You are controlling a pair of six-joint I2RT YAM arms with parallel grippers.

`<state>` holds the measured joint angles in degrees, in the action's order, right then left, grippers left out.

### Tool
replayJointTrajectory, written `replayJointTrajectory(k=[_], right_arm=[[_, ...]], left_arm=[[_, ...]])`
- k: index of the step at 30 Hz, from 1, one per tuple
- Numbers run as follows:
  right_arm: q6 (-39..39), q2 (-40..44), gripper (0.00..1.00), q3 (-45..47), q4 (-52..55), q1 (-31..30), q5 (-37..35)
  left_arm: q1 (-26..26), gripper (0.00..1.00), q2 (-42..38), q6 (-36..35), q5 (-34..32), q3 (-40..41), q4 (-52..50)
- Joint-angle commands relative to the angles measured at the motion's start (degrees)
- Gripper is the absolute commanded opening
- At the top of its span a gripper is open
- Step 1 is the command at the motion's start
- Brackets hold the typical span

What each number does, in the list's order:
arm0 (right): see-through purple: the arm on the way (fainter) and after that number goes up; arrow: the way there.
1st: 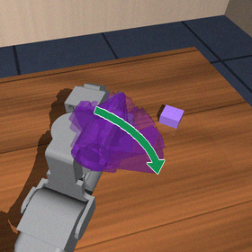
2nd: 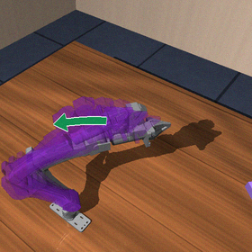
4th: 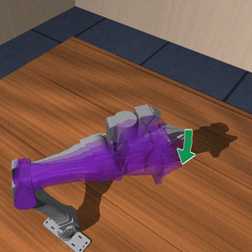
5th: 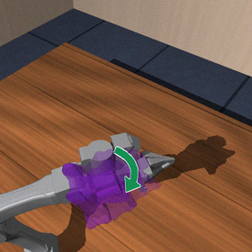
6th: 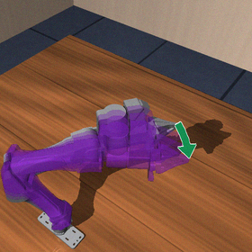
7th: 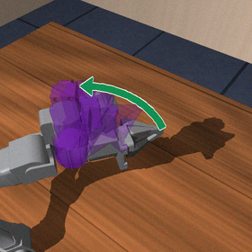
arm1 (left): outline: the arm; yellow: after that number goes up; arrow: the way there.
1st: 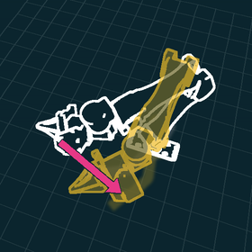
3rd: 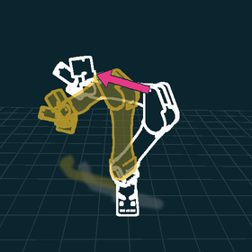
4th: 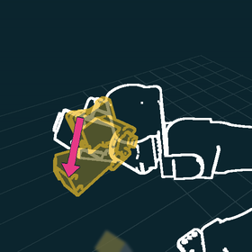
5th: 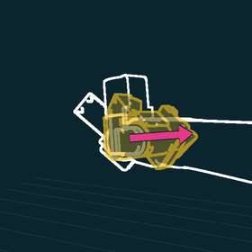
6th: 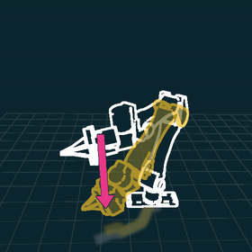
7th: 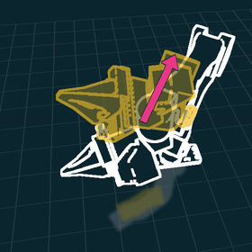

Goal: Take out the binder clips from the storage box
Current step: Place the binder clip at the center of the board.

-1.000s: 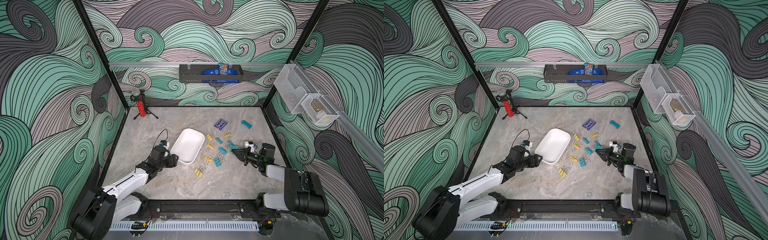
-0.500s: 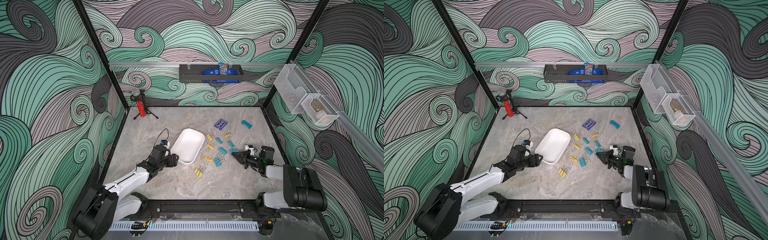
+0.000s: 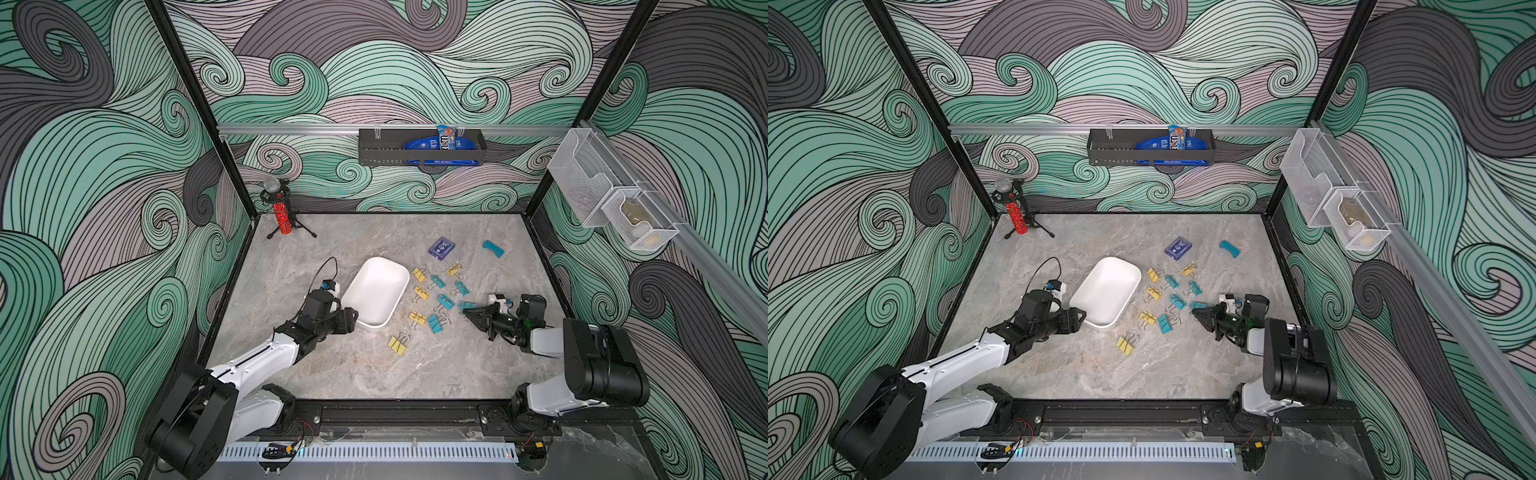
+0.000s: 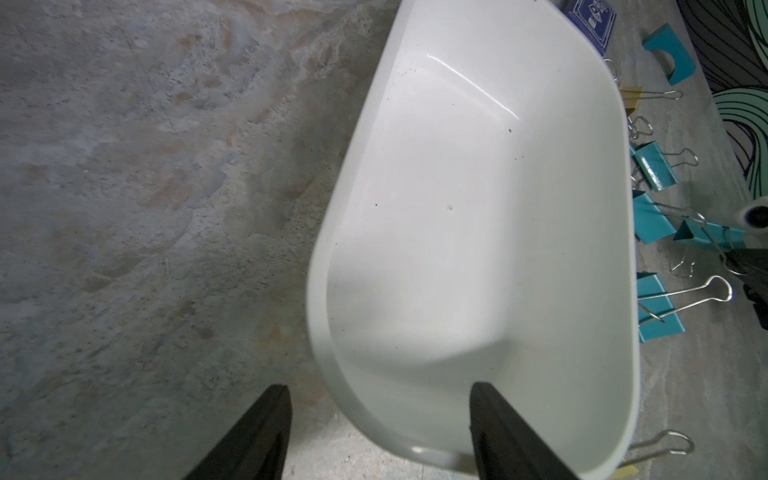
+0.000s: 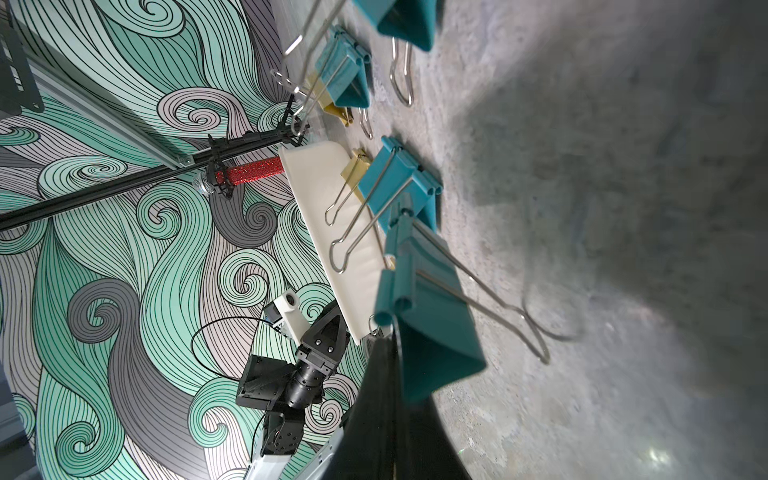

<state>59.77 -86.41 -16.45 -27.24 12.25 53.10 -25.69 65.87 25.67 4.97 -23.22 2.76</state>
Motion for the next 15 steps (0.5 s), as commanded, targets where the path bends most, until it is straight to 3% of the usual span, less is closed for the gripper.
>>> replayJointTrajectory(k=[1, 15], right_arm=[[-1.78, -1.31, 0.00, -0.65, 0.55, 0.61, -0.17], [-4.42, -1.96, 0.15, -1.55, 3.25, 2.34, -0.94]], left_arm=[[-0.20, 0.70, 0.75, -0.88, 0.21, -1.18, -0.83], [-0.17, 0.70, 0.42, -1.06, 0.40, -0.77, -0.25]])
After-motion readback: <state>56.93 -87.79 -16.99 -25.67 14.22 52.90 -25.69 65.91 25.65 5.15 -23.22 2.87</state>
